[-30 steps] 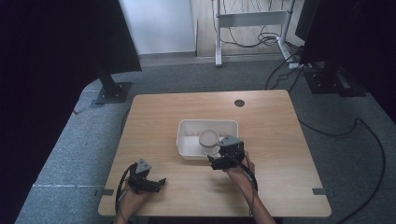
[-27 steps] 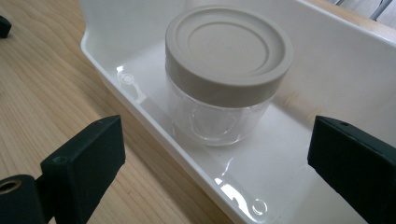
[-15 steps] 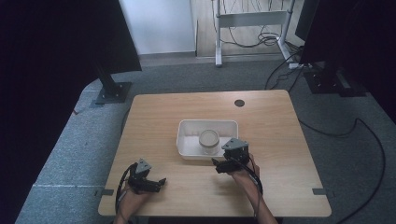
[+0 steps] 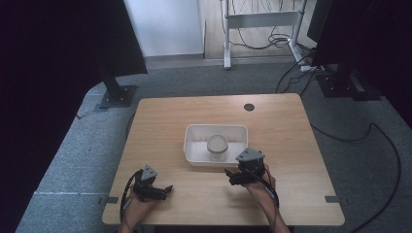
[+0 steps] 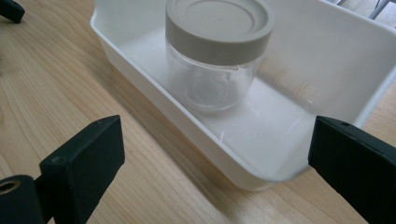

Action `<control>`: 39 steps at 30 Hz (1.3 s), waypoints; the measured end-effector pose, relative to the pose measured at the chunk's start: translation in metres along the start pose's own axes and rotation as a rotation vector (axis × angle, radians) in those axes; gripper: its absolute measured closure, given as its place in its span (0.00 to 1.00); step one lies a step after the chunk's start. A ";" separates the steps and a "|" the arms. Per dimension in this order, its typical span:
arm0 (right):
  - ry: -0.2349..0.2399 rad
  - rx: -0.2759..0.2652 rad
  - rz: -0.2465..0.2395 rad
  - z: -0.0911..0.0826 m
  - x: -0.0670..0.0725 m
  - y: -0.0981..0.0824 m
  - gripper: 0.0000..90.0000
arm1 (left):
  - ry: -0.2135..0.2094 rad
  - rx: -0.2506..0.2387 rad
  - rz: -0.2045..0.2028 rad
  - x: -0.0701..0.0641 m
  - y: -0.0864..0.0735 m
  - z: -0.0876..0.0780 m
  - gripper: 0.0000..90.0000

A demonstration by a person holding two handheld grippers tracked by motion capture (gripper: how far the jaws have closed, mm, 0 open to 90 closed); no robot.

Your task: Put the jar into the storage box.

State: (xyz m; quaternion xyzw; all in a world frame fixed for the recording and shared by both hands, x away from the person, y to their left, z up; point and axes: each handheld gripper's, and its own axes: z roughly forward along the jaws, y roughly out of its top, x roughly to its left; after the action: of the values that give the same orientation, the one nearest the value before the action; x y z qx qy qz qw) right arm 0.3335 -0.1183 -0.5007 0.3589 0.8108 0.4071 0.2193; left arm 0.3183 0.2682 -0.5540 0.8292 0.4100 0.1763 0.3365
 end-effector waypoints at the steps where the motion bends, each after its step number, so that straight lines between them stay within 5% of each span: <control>1: 0.000 0.000 0.001 -0.001 -0.001 -0.001 0.04 | 0.000 0.000 0.000 0.000 0.000 0.000 0.00; 39: -0.070 0.008 0.062 -0.048 -0.031 -0.050 0.04 | 0.002 -0.001 -0.004 0.000 0.000 0.000 0.00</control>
State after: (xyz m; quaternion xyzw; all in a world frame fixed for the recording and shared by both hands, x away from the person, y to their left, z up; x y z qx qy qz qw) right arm 0.3024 -0.1865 -0.5123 0.3988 0.7927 0.3978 0.2333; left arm 0.3180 0.2679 -0.5541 0.8281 0.4119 0.1768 0.3366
